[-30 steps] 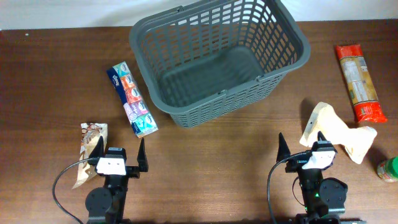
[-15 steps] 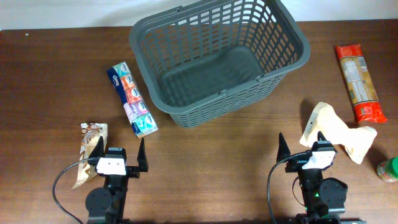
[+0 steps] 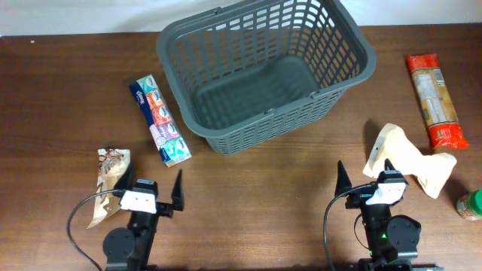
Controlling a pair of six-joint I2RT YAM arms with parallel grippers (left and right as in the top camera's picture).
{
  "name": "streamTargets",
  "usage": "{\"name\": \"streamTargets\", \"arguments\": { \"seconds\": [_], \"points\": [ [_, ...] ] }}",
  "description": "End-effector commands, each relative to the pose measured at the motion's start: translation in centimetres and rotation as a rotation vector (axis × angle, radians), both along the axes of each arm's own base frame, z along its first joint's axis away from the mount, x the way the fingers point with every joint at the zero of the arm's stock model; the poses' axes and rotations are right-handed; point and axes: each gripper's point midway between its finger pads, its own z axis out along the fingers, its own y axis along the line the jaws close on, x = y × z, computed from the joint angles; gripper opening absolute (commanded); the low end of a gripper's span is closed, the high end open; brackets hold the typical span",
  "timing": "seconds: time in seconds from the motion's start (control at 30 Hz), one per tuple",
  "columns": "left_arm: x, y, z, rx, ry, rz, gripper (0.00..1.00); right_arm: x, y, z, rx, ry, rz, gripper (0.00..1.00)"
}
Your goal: Pack container
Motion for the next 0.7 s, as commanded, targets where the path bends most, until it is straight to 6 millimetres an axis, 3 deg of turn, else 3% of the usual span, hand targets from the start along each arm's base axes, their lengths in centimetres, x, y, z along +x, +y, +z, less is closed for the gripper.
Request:
{"name": "streamTargets", "arguments": {
  "seconds": [0.0,0.17,0.3,0.47,0.67],
  "points": [
    [-1.3,-4.0,0.3,0.001,-0.02,-0.249,0.99,-0.1,1.0,0.0,0.071,-0.001,0.051,0.99],
    [-3.3,-7.5,0.7,-0.007,-0.039,-0.482,0.99,-0.2,1.7,0.1,0.333,0.015,0.075,0.99],
    [-5.4,-9.7,0.6,-0.029,-0.026,-0.664,0.99,-0.5,3.7,0.3,0.392,0.035,0.187,0.99],
    [-6.3,-10.5,-0.1,-0.161,0.083,-0.72,0.99,-1.3,6.2,0.4,0.4,0.064,0.337,0.99],
    [-7.6,-11.4,0.4,-0.254,0.136,-0.806,0.99,-3.5,10.1,0.1,0.472,0.156,0.589,0.99]
  ]
}}
